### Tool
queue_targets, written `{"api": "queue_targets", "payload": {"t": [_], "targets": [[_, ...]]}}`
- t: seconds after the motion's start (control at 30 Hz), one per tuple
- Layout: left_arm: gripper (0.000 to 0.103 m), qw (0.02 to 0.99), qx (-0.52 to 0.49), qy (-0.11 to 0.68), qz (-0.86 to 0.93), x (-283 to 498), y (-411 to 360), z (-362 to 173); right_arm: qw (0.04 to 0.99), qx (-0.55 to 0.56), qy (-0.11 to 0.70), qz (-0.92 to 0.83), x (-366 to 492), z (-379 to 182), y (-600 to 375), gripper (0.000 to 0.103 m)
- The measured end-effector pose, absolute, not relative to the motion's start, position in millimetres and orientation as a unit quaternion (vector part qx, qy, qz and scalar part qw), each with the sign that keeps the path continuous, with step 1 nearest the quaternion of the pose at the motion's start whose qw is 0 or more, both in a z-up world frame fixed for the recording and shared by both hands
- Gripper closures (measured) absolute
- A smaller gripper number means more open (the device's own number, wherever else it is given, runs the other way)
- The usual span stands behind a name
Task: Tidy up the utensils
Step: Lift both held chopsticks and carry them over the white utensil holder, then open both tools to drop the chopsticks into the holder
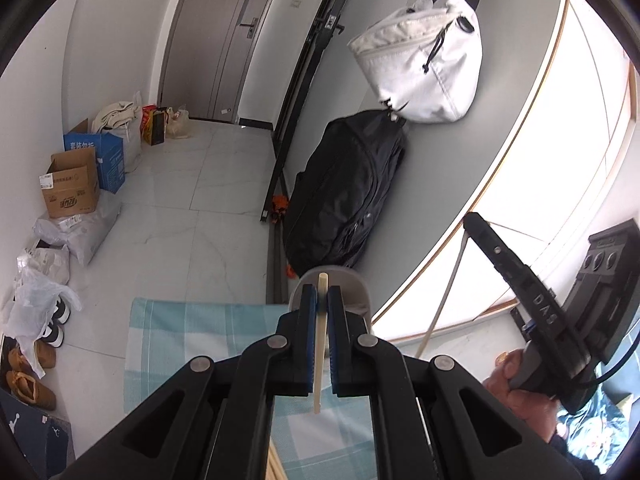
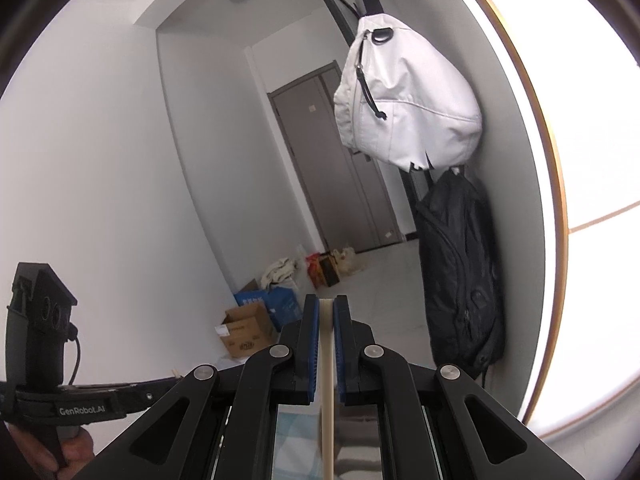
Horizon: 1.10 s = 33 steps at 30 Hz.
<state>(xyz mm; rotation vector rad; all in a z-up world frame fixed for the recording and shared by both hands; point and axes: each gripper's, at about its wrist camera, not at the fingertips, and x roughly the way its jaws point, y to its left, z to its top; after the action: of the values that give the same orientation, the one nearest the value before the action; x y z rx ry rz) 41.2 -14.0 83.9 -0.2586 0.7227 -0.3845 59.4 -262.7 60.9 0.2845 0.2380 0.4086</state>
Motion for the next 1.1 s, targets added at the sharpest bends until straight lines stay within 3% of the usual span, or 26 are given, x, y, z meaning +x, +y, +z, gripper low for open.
{"api": "queue_targets", "payload": {"t": [0.4,0.7,1.1], "targets": [[0.102,0.916,-0.161,0.319,-0.184,92,-17,111,0.968,0.129,0.102,0.188,135,80,-261,0.097],[0.102,0.916,-0.142,0.327,-0.184,121,-29,93,0.971,0.125,0.098,0.176,182,52,-254,0.097],[0.102,0.903,-0.120,0.354,-0.212,127,-40,62,0.970,0.098,0.088,0.204,175,21,-245,0.097]]}}
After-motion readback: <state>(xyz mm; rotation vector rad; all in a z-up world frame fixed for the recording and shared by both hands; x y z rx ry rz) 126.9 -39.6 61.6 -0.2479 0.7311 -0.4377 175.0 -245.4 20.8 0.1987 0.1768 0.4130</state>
